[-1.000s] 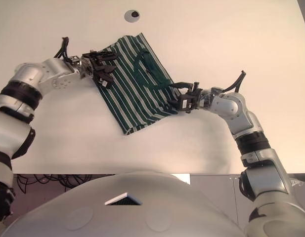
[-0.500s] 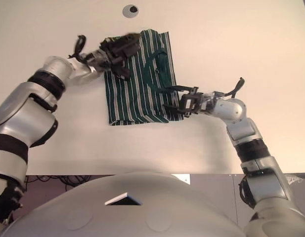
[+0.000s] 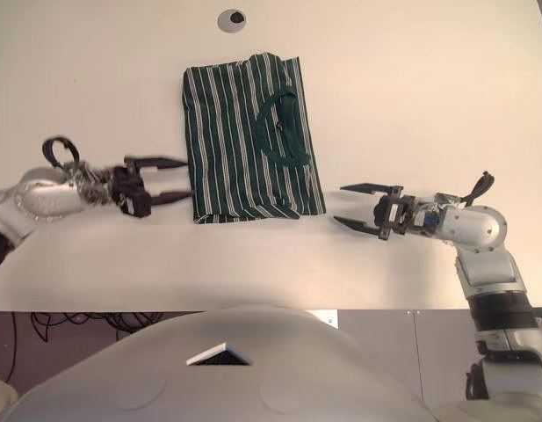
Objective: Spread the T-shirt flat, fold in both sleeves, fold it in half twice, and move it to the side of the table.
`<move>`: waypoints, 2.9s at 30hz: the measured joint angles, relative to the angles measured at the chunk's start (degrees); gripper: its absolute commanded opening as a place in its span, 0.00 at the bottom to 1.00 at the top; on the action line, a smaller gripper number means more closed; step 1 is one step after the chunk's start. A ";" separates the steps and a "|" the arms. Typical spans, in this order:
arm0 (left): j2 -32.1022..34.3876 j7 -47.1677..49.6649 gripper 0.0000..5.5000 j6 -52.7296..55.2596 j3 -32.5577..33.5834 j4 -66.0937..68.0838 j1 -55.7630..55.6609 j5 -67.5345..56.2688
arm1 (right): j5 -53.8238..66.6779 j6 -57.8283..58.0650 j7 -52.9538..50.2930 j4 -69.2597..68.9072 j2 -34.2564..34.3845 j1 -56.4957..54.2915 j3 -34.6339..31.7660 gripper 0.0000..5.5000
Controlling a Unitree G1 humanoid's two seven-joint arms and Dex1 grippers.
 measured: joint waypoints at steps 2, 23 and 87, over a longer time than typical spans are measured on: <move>0.92 -3.12 0.48 1.56 2.41 -2.11 3.37 -1.44 | -4.19 -4.84 -1.92 0.78 0.91 0.49 1.98 0.49; -15.48 -0.48 0.13 -10.20 16.78 9.70 4.34 18.35 | -23.61 -13.41 -20.19 10.43 7.04 -13.88 14.09 0.12; -32.14 -17.64 0.52 77.56 49.58 2.29 0.72 -18.89 | 0.38 15.79 -18.34 -5.24 23.56 -18.75 5.29 0.51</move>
